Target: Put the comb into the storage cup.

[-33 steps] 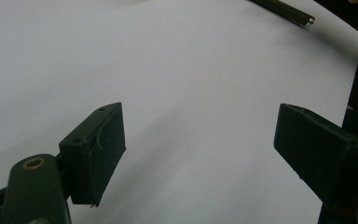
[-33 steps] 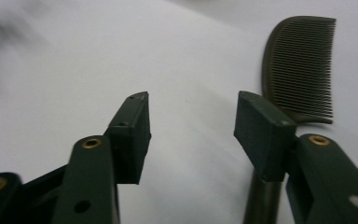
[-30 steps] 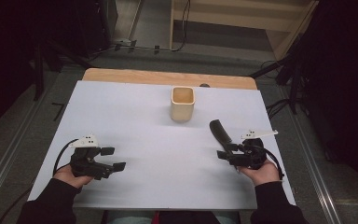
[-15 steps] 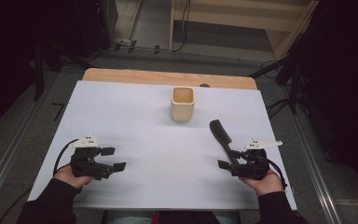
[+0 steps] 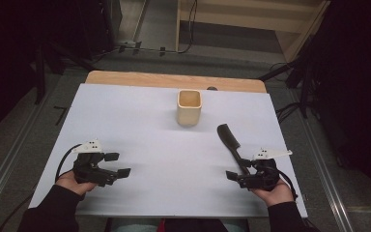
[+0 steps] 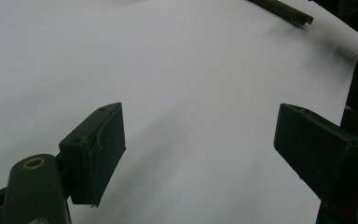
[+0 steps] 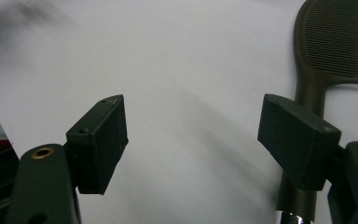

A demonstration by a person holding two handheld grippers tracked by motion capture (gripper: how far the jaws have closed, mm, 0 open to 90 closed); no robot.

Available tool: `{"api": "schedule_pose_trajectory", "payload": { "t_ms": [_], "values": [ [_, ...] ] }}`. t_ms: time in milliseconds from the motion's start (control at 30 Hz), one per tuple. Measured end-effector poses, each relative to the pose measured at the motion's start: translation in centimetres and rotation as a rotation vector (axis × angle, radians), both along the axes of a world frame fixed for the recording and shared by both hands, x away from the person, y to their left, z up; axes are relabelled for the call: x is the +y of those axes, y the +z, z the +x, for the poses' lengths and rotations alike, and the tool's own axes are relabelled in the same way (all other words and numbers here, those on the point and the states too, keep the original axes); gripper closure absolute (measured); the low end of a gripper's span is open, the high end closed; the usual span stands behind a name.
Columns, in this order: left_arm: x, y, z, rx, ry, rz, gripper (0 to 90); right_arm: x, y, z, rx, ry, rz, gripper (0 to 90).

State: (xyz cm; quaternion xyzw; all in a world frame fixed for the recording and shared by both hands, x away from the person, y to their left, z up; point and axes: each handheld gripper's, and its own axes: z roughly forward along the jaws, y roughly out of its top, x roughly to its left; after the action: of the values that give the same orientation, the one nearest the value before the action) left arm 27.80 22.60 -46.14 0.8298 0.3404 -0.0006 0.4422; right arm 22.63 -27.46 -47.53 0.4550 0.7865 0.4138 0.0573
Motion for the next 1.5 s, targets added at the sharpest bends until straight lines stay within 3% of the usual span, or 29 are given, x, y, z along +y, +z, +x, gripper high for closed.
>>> {"api": "schedule_pose_trajectory", "payload": {
  "t_ms": [500,1233,1500],
  "values": [
    [-0.1,0.0,0.0,-0.001,-0.007,0.005,17.0,-0.7,0.5,0.9,-0.023,-0.019,0.003,22.0],
    [-0.2,0.0,0.1,0.002,-0.003,0.006,17.0,-2.9,1.3,2.9,-0.069,-0.145,0.007,20.4],
    [-0.2,-0.1,0.1,0.003,-0.003,0.005,17.0,-3.2,1.4,3.5,-0.089,-0.193,-0.016,19.1]
  ]
}}
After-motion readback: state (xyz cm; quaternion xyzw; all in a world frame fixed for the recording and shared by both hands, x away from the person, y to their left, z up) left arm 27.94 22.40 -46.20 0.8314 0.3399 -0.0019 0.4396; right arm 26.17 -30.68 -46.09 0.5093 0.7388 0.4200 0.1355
